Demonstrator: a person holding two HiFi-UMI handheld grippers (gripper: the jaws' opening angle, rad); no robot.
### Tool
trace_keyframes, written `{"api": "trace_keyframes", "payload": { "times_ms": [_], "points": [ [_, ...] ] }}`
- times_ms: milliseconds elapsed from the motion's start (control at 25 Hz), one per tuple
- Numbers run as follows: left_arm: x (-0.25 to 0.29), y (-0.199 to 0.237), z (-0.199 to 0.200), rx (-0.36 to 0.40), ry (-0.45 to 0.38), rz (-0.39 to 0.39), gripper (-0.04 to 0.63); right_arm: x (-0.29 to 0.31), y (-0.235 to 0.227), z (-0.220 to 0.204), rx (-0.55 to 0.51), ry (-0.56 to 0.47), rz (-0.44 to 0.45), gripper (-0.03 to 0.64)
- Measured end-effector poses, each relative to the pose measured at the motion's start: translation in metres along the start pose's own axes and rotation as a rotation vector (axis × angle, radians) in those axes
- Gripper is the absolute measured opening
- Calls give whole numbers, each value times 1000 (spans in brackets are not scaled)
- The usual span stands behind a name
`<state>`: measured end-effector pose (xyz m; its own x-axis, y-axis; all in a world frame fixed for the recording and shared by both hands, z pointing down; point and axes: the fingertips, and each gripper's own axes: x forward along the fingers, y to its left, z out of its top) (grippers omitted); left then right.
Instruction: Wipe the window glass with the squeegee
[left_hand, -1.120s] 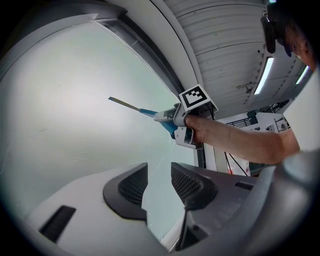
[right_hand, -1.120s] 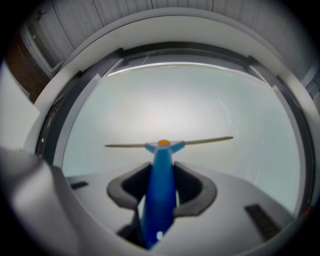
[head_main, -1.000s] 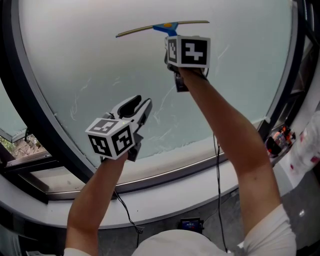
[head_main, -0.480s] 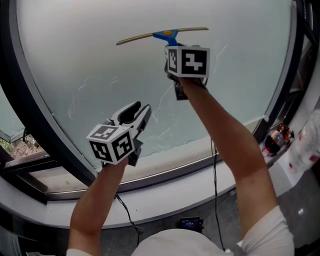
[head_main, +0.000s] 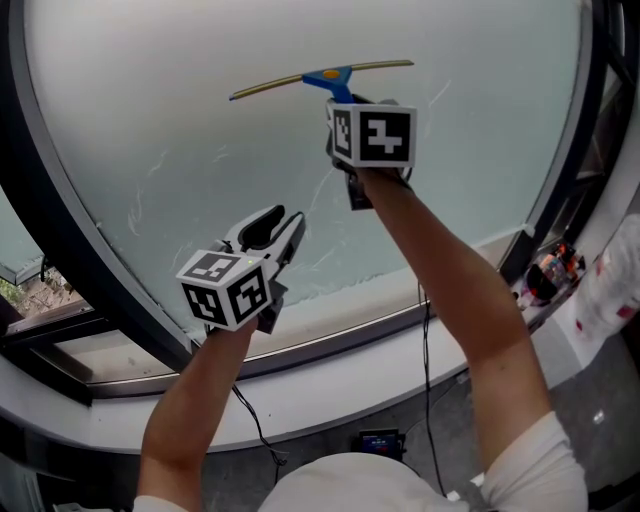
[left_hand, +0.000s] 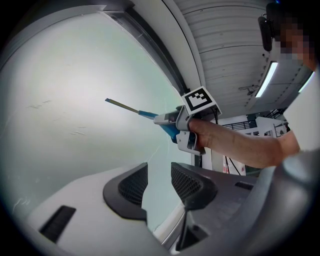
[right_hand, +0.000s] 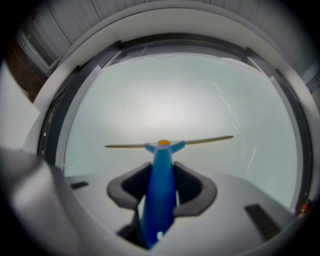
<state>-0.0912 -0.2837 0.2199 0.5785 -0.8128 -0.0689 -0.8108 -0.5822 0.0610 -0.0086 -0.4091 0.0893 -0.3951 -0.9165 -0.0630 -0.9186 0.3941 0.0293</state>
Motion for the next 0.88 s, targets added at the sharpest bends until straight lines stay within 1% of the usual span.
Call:
{"api": "trace_keyframes", "payload": {
  "times_ms": [880],
  "points": [
    [-7,7,-41,-47,32,18,166,-7,-4,-61,30,51,-5,152]
  ]
}}
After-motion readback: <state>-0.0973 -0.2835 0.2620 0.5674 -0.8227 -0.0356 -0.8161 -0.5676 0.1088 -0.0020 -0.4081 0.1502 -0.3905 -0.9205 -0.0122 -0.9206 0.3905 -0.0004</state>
